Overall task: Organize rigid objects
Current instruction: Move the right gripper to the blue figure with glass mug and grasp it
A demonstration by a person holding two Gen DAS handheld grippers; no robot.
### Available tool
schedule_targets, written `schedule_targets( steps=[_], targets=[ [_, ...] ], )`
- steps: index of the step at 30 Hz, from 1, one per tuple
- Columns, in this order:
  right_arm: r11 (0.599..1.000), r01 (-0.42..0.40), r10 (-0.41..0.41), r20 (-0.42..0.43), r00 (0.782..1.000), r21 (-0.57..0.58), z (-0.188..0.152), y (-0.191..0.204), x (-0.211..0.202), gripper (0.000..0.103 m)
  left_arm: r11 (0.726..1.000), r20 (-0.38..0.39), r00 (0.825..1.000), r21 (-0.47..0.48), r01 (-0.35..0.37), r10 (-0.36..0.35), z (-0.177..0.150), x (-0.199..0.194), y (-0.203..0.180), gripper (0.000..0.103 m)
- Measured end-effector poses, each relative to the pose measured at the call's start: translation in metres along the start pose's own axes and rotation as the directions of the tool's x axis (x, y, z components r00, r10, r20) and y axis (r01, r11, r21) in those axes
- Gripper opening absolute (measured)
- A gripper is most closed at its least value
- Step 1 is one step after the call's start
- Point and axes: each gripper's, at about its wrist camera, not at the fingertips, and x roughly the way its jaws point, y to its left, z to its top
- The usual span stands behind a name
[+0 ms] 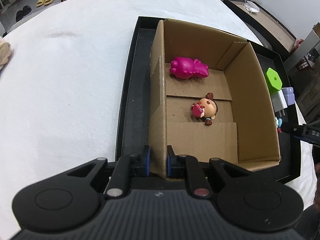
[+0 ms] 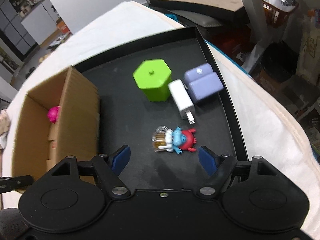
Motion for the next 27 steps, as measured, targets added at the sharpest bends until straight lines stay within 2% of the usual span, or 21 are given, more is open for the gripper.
schedule_targets(
  steps=[4,8,21,22,24,25,27],
  targets=[
    [1.000,0.030,-0.030,0.006,1.000,-0.005,0.003,-0.001,0.011,0.075,1.000,0.001,1.000,0.001,-0.002,0.002,0.000,0.000,-0.001,0.015],
    [0.999,0.052,-0.051,0.017,0.999,-0.012,0.006,-0.002,0.019,0.080,1.000,0.000,1.000,-0.001,0.000,0.000,0.000,0.000,0.000,0.015],
    [0.994,0.094,-0.093,0.006,0.996,-0.050,0.007,0.006,0.039,0.081,1.000,-0.016,1.000,0.003,-0.022,0.022,0.003,0.002,-0.004,0.016],
    [0.994,0.095,-0.095,0.002,0.996,-0.055,0.006,0.006,0.040,0.080,1.000,-0.017,1.000,0.002,-0.023,0.023,0.003,0.001,-0.004,0.016],
    [0.992,0.103,-0.104,-0.009,0.995,-0.067,0.004,0.007,0.041,0.070,0.999,-0.014,0.999,0.012,-0.036,0.036,0.003,0.000,-0.006,0.016],
    [0.992,0.107,-0.108,-0.012,0.994,-0.071,0.004,0.007,0.042,0.059,0.999,-0.010,0.999,0.024,-0.044,0.044,0.003,0.000,-0.008,0.016],
    [0.992,0.103,-0.104,-0.011,0.995,-0.079,0.003,0.006,0.041,0.058,0.998,-0.001,0.999,0.041,-0.049,0.049,0.002,-0.003,-0.010,0.015]
  ],
)
